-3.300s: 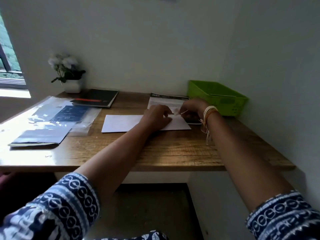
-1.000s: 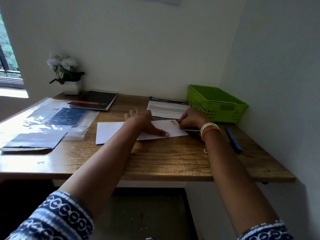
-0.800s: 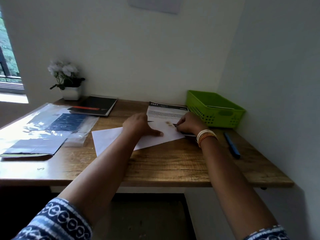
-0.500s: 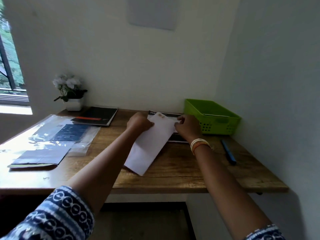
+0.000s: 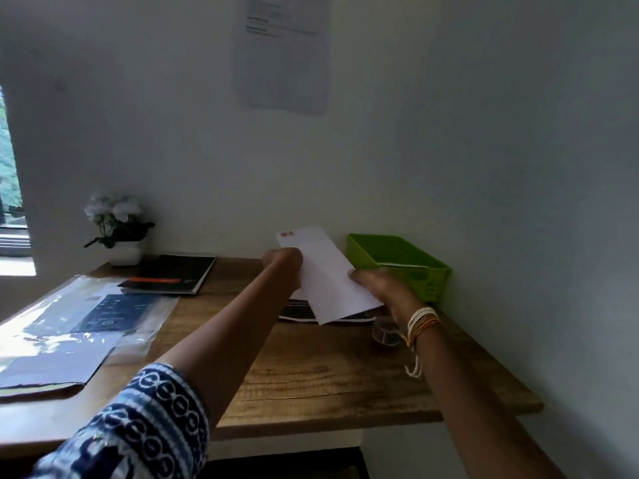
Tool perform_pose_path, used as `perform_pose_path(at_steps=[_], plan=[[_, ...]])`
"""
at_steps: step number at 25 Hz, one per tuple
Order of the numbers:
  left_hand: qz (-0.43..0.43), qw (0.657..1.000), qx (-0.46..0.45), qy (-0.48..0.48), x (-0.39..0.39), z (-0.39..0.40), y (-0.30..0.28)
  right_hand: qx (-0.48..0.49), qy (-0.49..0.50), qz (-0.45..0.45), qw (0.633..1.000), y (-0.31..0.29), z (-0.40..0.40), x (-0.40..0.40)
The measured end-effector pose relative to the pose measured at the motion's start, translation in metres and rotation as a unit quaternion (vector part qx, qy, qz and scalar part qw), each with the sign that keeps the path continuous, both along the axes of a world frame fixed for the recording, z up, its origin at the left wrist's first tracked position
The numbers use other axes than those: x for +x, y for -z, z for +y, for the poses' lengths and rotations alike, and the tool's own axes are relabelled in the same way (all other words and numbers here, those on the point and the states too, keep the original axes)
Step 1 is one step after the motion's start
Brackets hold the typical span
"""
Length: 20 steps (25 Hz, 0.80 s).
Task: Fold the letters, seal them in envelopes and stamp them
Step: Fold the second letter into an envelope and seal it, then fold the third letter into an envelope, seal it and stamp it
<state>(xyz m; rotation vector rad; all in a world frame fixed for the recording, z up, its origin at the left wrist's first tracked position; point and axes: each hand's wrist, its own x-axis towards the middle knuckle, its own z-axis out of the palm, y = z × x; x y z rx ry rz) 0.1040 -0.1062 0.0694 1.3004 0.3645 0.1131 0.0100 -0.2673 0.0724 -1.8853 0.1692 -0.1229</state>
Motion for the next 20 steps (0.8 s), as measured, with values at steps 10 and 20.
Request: perform_pose_path(at_steps=[10,20], plan=[[-0.043,0.969,-0.033,0.242,0.001,-0.077,-0.031,0.059,0.102,-0.034,0.992,-0.041,-0.075,0.025],[-0.097,0.919,0.218,0.314,0.004,-0.093,-0.012,0.018,0.187,-0.014,0.982,-0.049,-0.117,0.079]])
